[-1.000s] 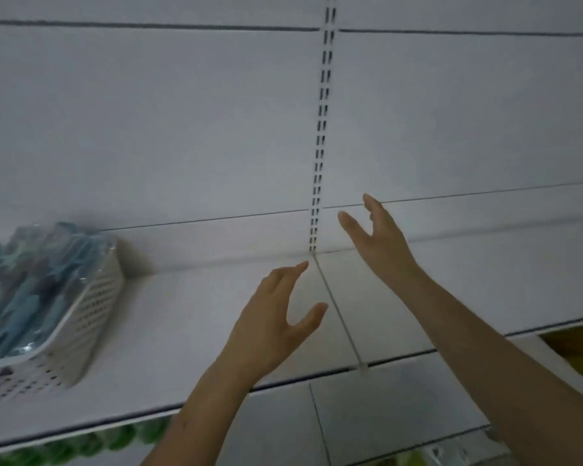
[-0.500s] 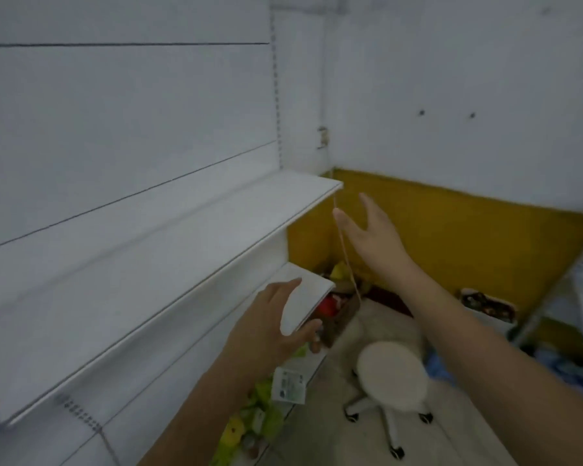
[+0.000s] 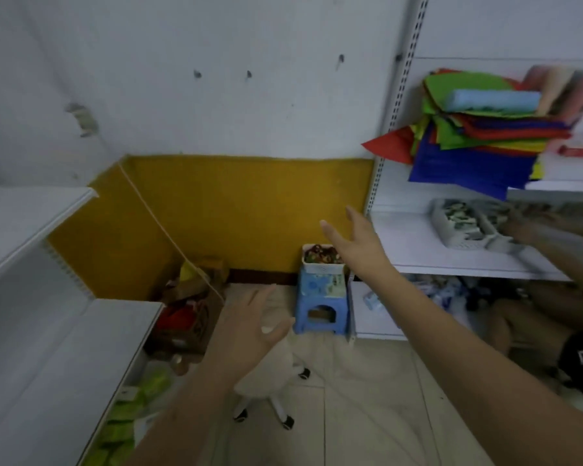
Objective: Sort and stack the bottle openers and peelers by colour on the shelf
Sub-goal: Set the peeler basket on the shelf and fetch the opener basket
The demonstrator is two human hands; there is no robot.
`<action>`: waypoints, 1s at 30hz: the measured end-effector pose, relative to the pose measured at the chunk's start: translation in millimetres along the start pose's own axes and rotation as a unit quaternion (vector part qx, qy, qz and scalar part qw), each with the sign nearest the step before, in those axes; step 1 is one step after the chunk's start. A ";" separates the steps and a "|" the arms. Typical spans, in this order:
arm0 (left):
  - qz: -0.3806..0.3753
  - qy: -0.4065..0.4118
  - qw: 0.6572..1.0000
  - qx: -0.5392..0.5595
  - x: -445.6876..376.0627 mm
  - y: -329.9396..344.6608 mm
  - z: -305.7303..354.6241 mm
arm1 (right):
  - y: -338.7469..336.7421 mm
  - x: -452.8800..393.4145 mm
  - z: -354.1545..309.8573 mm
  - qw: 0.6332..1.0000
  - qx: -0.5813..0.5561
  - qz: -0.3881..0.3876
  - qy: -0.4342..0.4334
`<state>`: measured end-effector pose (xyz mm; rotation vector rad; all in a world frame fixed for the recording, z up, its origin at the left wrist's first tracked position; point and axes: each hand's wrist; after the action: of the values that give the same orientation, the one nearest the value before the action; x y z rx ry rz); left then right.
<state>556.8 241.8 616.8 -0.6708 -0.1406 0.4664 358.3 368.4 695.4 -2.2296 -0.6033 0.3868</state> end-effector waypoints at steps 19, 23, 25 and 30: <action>-0.091 -0.110 0.990 0.010 -357.7 66.3 -74.2 | 41.5 -281.9 142.9 0.995 -0.002 -0.043 0.093; -0.082 -0.151 0.985 0.010 -423.2 100.8 -92.6 | 63.2 -354.1 190.7 0.993 0.016 -0.078 0.091; -0.073 -0.173 0.982 0.013 -452.5 117.5 -100.2 | 76.5 -392.5 215.7 0.990 0.020 -0.106 0.090; -0.092 -0.245 0.965 0.016 -511.5 154.2 -122.1 | 113.8 -468.3 263.5 0.980 0.019 -0.163 0.109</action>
<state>78.8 43.4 436.6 -0.4935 -0.6571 0.4474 -120.7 212.4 476.5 -2.0541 -0.8172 -0.0130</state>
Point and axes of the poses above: each hand's wrist, its own x-axis away from the middle knuckle, its own y-axis out of the palm, z = x × y, and after that the axes turned 15 degrees about x, right-handed
